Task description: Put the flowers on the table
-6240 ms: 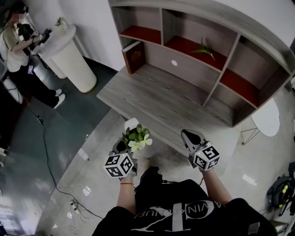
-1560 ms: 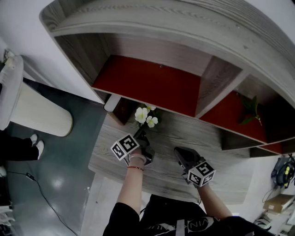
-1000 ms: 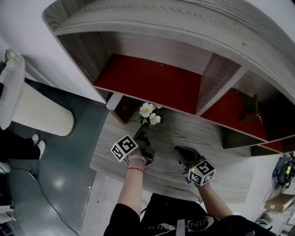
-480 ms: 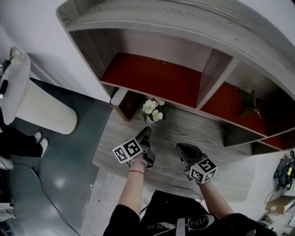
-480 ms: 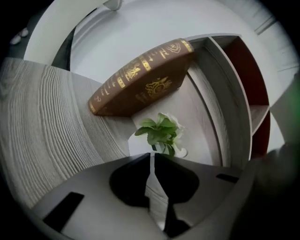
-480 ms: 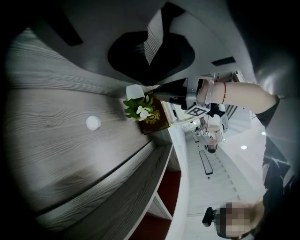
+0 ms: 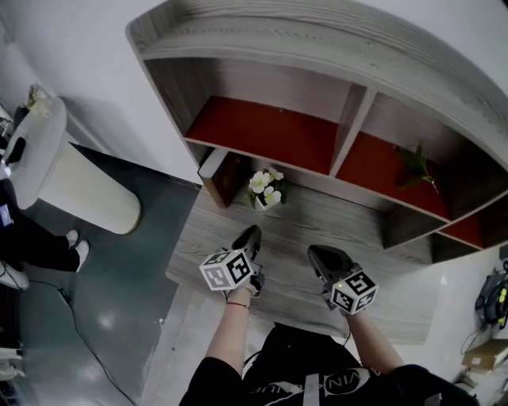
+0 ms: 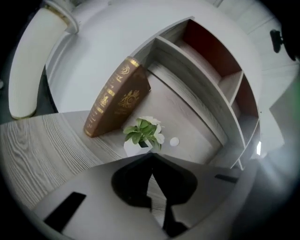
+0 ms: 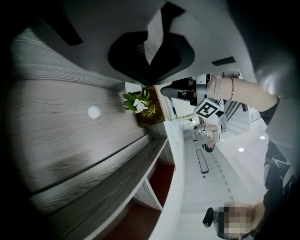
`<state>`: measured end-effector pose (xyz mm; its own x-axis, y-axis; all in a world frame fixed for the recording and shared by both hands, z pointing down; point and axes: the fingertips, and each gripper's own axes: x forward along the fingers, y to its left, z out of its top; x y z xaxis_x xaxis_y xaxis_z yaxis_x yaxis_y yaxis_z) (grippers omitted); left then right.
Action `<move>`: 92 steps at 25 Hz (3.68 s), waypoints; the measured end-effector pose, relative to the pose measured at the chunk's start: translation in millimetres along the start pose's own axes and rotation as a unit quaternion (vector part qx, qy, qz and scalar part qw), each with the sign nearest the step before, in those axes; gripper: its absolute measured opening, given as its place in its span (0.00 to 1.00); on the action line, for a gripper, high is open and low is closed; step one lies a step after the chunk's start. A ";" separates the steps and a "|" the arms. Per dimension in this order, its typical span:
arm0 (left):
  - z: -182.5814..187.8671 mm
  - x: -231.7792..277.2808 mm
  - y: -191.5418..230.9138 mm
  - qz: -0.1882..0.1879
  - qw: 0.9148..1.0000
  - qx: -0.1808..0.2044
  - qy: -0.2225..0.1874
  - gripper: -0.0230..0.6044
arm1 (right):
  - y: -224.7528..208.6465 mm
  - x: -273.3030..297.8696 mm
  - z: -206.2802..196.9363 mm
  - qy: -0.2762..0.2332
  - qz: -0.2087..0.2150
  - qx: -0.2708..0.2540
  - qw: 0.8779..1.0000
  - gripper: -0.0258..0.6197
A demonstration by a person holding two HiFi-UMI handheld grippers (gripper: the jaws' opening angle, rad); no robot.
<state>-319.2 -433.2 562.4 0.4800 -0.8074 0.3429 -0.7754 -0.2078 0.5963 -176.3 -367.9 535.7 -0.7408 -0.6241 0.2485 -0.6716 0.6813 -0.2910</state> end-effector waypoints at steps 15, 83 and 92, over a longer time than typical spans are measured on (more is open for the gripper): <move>18.9 -69.5 -64.0 0.009 0.979 0.201 -0.042 0.04 | 30.1 -43.2 25.4 -0.040 0.005 -0.033 0.999 0.05; 3.2 -247.0 -83.9 0.113 0.948 0.254 -0.152 0.04 | 92.1 -118.4 54.3 -0.098 0.020 -0.088 0.991 0.05; 4.5 -256.5 -86.2 0.119 0.944 0.260 -0.168 0.04 | 96.5 -123.0 53.9 -0.101 0.021 -0.091 0.991 0.05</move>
<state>-377.4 -210.7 419.8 0.1783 -0.9766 0.1206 -0.9830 -0.1713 0.0655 -149.3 -246.0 427.2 -0.7625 -0.6454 0.0452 -0.6454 0.7542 -0.1209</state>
